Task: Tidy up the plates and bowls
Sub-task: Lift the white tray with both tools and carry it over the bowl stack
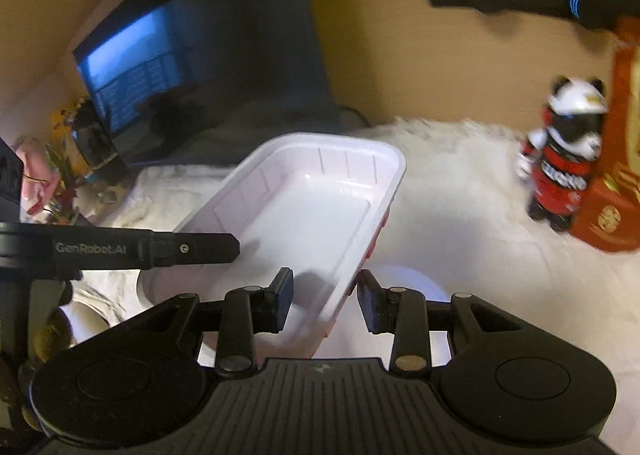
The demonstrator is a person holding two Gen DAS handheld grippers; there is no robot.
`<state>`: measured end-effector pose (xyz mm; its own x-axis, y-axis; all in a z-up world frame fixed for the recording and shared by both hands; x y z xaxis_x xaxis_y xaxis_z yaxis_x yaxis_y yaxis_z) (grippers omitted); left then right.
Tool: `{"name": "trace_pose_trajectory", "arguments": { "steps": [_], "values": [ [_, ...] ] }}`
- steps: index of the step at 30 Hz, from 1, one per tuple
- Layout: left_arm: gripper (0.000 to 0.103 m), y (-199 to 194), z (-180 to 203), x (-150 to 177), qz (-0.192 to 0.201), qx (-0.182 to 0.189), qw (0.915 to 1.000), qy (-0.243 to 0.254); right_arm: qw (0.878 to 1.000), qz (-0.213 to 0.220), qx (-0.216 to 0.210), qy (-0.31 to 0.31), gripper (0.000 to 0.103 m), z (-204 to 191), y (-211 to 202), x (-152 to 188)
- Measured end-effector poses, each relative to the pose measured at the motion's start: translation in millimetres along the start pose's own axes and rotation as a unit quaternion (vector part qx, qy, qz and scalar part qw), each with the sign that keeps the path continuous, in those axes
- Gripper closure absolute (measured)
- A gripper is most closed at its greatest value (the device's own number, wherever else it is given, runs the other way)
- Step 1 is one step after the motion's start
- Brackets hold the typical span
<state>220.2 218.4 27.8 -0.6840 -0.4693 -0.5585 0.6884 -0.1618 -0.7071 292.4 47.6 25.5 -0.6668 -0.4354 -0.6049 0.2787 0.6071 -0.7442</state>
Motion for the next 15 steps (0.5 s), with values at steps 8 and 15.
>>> {"name": "trace_pose_trajectory", "arguments": {
  "steps": [8,15],
  "values": [
    [0.084,68.0,-7.7,51.8,-0.074,-0.025,0.9967,-0.023,0.998,-0.047,0.030,0.022,0.067,40.2,37.3,46.2],
    [0.084,85.2,-20.6,64.3,-0.088,-0.033,0.9942,-0.051,0.998,-0.058,0.020,0.032,0.066,44.9,50.9,55.5]
  ]
}}
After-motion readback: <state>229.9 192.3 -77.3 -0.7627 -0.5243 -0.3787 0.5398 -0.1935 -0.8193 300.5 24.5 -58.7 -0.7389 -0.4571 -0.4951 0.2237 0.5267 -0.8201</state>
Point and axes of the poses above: each gripper's, at about its wrist camera, not at the fingertips, and y roughly the way its jaws point, z to its right, x to its underside, the point moved 8 cm from there along y, roughly the way its jaws point, and after that the axes turned 1 degree about -y, right-handed, at the moved point
